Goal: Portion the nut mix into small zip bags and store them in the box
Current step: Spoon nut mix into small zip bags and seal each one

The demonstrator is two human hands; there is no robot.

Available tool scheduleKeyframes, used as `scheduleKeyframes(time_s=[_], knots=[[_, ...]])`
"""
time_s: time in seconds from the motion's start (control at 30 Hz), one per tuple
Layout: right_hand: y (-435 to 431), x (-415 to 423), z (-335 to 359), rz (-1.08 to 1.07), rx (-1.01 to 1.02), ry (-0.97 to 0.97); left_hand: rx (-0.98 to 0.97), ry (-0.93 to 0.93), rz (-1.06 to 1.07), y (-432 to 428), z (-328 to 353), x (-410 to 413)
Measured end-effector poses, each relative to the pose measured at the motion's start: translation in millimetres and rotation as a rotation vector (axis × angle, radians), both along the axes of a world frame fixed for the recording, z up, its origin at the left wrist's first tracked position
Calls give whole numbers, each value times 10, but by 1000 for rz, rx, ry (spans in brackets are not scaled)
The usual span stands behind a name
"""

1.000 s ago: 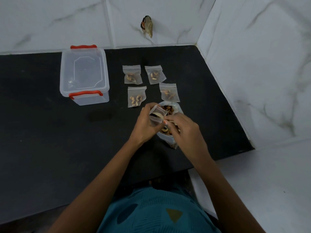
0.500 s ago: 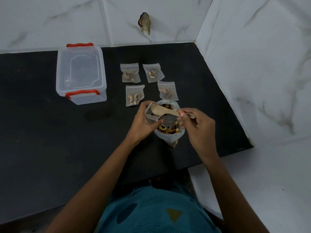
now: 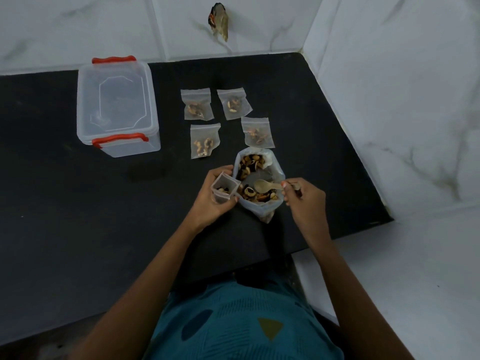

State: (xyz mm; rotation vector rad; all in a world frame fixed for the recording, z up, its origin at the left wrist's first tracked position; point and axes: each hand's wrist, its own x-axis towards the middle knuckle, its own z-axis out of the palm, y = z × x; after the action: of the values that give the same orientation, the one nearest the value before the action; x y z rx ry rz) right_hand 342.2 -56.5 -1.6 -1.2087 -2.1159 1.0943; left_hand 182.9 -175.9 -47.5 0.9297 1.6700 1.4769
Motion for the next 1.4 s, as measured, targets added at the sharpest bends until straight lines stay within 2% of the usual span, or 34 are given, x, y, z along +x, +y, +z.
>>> scheduleKeyframes(time_s=[0.17,0.37,0.57,1.0,1.17,1.4], knots=[[-59,-46,-84,-1,-19,-8,-35,-26,-10,-28,-100,15],[-64,-92,-112,-131,-281,35,-55,-71,-26,-48,-147,14],[-30,-79,-74,-279,-558,156,-58,-89,-27,-42,-117,8],[-35,-17,29,-360,-868,331,-75,-69,-15,-61,-18,-14],[1,35,181,-373,-882,372,-85,-47,26,-78,28,-66],[4,36,550,-314,-767,408,-47,15,75,17,122,-32]])
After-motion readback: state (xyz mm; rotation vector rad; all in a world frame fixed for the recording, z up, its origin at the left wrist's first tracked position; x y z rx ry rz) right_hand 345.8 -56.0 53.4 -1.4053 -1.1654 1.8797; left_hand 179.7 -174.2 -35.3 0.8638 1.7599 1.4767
